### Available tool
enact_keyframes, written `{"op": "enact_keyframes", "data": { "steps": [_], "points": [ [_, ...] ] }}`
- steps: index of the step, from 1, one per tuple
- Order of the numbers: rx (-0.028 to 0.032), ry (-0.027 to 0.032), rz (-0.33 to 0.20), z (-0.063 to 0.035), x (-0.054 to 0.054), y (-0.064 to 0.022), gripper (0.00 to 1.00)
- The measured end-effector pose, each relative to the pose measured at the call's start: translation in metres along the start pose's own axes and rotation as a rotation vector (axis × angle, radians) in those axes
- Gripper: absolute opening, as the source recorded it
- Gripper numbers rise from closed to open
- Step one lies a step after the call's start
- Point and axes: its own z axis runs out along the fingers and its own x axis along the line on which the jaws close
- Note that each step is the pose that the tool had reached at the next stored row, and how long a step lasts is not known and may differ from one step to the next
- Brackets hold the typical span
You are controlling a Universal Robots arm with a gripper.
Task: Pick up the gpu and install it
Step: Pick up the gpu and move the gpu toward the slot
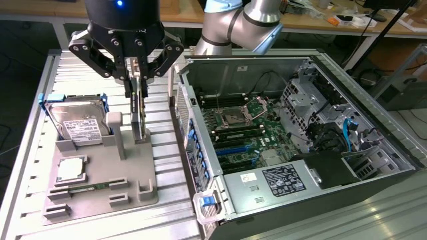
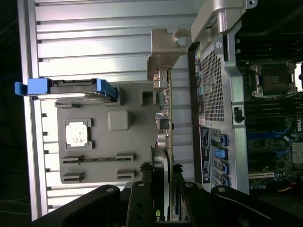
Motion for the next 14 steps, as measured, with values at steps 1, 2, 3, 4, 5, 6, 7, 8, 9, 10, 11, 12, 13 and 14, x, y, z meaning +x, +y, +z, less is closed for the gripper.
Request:
{"op": "enact_keyframes", "data": {
  "steps": [1, 2, 3, 4, 5, 6, 7, 8, 9, 10, 11, 12, 13, 14],
  "points": [
    [0.0, 0.0, 0.0, -0.0004, 0.0, 0.0, 0.27],
    [0.0, 0.0, 0.0, -0.0009, 0.0, 0.0001, 0.27],
    [0.0, 0.0, 0.0, -0.0012, 0.0, 0.0001, 0.27],
    [0.0, 0.0, 0.0, -0.002, 0.0, 0.0001, 0.27],
    [0.0, 0.0, 0.0, -0.0024, -0.0001, 0.0002, 0.27],
    [0.0, 0.0, 0.0, -0.0028, -0.0001, 0.0002, 0.27],
    [-0.0001, -0.0001, 0.0, -0.0031, -0.0001, 0.0002, 0.27],
    [-0.0001, 0.0, 0.0, -0.0034, -0.0001, 0.0002, 0.27],
    [0.0, 0.0, 0.0, -0.0038, -0.0001, 0.0003, 0.27],
    [0.0, 0.0, 0.0, -0.0041, -0.0001, 0.0003, 0.27],
    [0.0, 0.0001, 0.0, -0.0045, -0.0001, 0.0003, 0.27],
    [0.0, 0.0, 0.0, -0.0048, -0.0001, 0.0003, 0.27],
    [0.0, 0.0, 0.0, -0.0051, -0.0001, 0.0003, 0.27],
    [0.0, 0.0, 0.0, -0.0055, -0.0002, 0.0004, 0.27]
  ]
}}
